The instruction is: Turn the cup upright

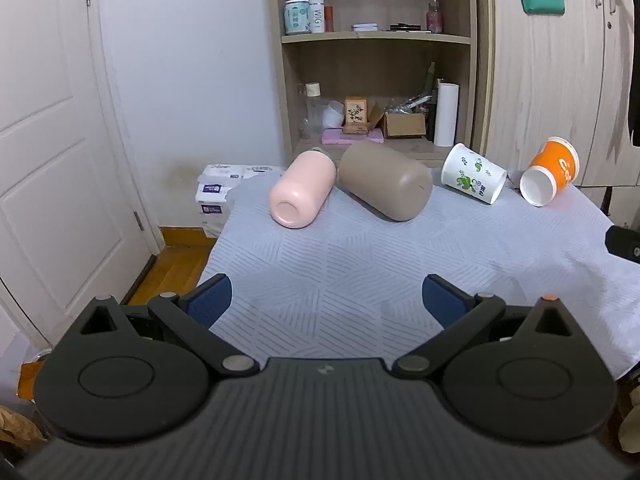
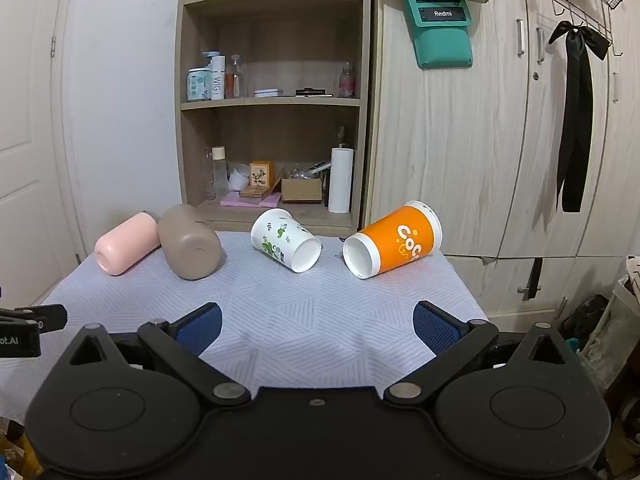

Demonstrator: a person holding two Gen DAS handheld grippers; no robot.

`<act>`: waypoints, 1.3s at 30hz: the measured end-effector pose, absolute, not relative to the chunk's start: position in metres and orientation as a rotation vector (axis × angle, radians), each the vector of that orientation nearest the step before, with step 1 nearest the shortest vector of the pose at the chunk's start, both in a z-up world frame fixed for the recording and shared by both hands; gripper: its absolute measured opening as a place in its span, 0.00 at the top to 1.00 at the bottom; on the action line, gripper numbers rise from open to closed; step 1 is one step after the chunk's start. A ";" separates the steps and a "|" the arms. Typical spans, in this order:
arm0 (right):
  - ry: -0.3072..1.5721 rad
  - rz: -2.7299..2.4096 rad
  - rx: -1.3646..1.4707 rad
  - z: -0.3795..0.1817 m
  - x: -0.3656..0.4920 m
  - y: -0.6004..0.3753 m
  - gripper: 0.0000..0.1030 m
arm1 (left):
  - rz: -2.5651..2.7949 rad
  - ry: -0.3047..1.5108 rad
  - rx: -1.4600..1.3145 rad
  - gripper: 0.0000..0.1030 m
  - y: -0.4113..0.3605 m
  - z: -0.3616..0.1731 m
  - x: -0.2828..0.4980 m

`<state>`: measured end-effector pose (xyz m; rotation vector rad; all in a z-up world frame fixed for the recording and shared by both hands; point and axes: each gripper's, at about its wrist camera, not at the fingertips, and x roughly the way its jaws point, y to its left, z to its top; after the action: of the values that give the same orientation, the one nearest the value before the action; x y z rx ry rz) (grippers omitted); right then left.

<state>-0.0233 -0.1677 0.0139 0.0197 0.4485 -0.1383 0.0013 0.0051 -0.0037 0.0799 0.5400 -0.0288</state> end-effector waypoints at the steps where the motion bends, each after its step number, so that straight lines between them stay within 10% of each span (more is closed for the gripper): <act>1: 0.449 -0.139 0.020 0.014 -0.025 -0.170 0.00 | -0.027 0.539 0.081 0.00 0.005 -0.004 0.001; 39: 0.461 -0.139 0.002 0.009 -0.029 -0.173 0.00 | -0.031 0.527 0.031 0.00 0.019 -0.005 -0.001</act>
<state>-0.0290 -0.1725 0.0092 0.0015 0.4608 -0.1390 -0.0010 0.0188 -0.0048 0.0313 0.5268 -0.0312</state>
